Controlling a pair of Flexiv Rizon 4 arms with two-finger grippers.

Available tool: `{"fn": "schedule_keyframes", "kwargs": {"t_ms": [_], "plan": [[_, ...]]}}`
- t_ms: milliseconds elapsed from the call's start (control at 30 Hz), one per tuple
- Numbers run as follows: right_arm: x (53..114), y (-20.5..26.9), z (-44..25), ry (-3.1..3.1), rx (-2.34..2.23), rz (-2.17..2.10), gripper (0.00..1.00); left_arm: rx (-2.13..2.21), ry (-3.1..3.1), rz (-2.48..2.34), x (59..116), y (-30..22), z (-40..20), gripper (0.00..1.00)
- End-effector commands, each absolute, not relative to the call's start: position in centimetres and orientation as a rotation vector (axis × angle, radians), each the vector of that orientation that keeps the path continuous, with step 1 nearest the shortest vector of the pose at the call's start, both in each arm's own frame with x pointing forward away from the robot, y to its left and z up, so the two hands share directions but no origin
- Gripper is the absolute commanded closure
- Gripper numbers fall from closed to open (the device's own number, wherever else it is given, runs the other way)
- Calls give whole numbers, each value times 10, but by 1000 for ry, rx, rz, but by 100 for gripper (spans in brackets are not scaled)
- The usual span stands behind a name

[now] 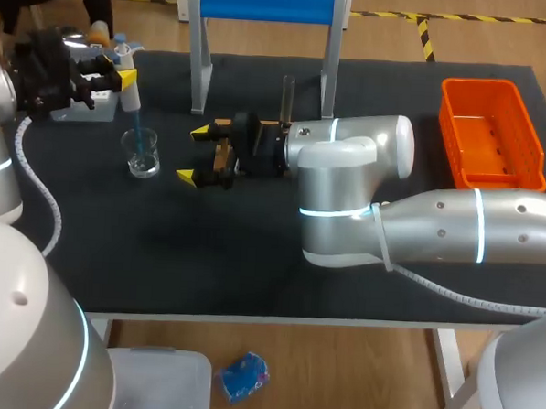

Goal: Invert the test tube, pick up the pipette, mount the tip to pipette, aspirate from beaker and dispense into the tube, eject the tip, return the pipette, and cap with the stopper.

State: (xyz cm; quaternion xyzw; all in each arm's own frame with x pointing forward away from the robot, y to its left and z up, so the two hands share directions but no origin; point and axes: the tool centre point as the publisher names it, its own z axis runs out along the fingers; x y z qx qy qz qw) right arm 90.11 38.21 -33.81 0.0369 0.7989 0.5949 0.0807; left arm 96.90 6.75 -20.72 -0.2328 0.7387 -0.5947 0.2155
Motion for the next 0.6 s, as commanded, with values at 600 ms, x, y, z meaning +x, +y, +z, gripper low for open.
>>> {"fn": "schedule_keyframes", "kwargs": {"t_ms": [600], "plan": [[901,381,-338,2389,109,1779,0,-641,2041,-1654,969,69,-207,100]]}}
